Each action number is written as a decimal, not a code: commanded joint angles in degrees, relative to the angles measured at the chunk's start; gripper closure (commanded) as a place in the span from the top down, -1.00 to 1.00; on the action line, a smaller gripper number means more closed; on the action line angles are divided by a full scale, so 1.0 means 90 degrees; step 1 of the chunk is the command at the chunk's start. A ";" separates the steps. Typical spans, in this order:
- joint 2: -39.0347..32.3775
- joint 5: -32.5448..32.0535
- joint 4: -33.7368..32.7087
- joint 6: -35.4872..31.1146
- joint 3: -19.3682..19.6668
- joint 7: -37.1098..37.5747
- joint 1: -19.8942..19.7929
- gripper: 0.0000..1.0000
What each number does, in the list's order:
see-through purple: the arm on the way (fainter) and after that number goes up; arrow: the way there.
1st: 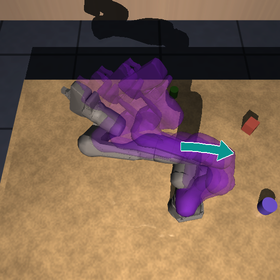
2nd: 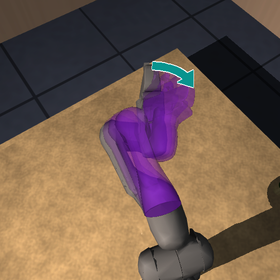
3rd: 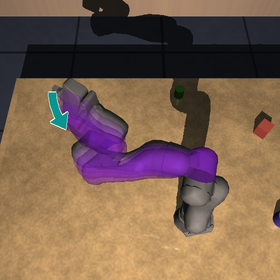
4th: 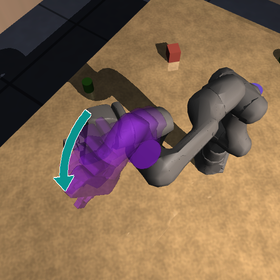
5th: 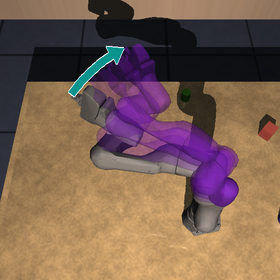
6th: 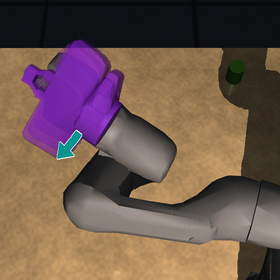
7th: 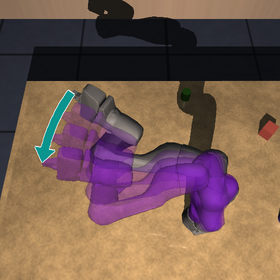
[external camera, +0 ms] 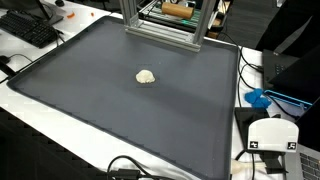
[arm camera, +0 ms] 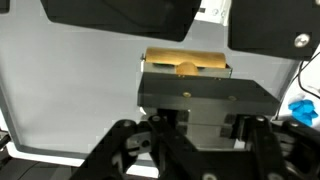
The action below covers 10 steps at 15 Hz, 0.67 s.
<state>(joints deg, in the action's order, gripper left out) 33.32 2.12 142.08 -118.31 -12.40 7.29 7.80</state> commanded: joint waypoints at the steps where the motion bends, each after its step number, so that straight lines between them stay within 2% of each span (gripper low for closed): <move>1: -0.0536 -0.0192 -0.0444 -0.0272 0.0180 -0.0415 0.0017 -0.29; 10: -0.1846 -0.0464 -0.1209 -0.1125 0.0328 -0.1171 -0.0007 -0.29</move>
<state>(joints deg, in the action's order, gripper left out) 20.40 0.19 133.81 -125.98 -10.05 -1.73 7.78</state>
